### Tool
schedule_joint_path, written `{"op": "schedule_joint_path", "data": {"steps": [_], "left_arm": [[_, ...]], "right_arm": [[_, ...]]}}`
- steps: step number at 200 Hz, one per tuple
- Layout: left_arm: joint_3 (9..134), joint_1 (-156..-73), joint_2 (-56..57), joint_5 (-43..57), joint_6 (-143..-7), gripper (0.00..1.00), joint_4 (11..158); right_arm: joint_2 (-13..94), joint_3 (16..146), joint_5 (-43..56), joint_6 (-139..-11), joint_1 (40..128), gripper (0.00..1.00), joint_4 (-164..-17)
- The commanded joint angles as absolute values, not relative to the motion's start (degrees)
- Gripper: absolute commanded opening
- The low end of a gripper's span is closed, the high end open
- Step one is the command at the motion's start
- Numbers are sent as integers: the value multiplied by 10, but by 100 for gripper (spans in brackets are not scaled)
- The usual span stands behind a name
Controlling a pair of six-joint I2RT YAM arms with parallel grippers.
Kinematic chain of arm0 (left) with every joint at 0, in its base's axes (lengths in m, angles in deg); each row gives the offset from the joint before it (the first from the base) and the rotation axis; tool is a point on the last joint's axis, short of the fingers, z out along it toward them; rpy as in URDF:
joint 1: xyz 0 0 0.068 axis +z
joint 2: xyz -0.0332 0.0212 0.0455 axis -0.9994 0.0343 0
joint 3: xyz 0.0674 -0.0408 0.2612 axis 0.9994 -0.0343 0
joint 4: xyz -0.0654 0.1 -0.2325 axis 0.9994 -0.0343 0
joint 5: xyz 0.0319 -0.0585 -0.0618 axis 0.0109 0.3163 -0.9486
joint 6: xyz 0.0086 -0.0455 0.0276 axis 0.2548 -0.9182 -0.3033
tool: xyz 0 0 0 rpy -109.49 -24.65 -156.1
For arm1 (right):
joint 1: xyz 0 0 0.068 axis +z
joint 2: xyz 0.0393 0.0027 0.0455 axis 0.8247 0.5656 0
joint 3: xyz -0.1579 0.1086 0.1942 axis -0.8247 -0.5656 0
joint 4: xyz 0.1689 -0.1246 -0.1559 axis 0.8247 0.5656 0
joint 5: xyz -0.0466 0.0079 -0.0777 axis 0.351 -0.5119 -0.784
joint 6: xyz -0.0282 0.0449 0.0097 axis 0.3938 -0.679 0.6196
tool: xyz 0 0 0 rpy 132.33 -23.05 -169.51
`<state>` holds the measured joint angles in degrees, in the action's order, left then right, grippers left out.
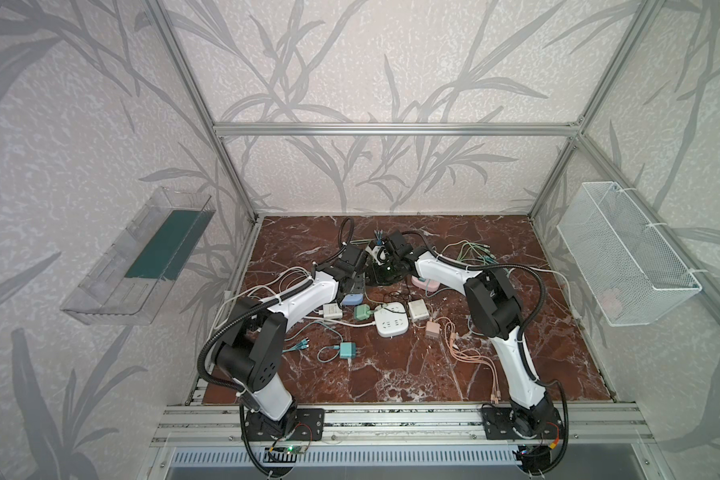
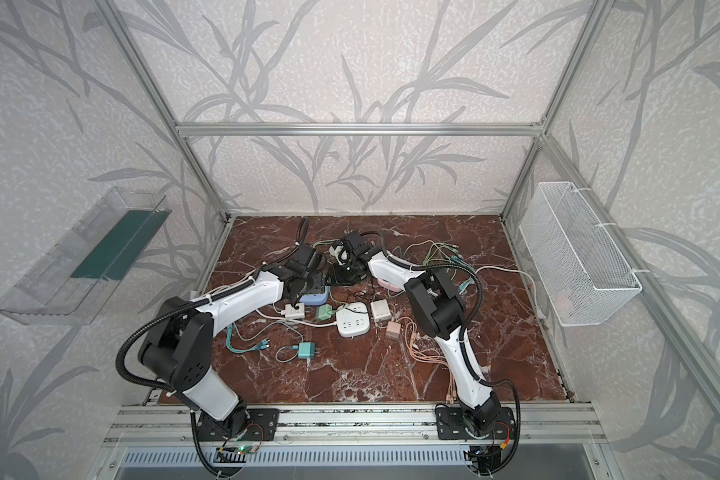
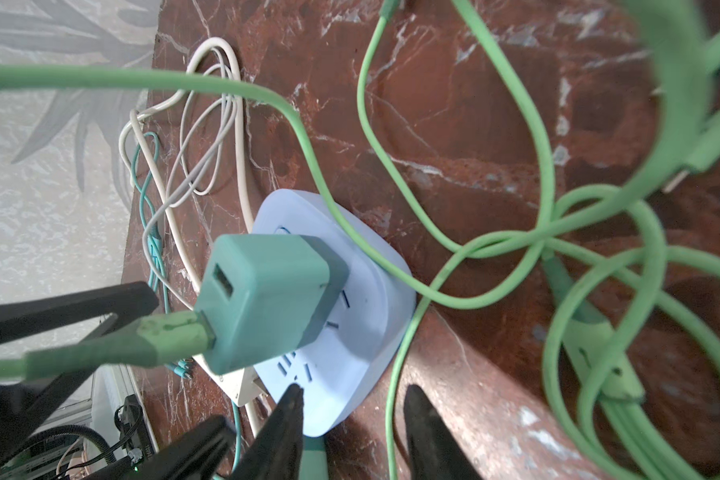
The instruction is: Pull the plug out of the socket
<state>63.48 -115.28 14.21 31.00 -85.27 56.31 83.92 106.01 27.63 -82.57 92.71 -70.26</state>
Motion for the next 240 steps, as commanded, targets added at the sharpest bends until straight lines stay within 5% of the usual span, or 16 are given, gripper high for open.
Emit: {"op": "schedule_joint_path", "data": {"steps": [1, 240], "left_arm": [[659, -1144, 158, 304, -845, 69, 583], [720, -1135, 260, 274, -811, 30, 560]], "right_arm": [[851, 1074, 286, -830, 930, 41, -693], [881, 1077, 298, -873, 936, 45, -701]]}}
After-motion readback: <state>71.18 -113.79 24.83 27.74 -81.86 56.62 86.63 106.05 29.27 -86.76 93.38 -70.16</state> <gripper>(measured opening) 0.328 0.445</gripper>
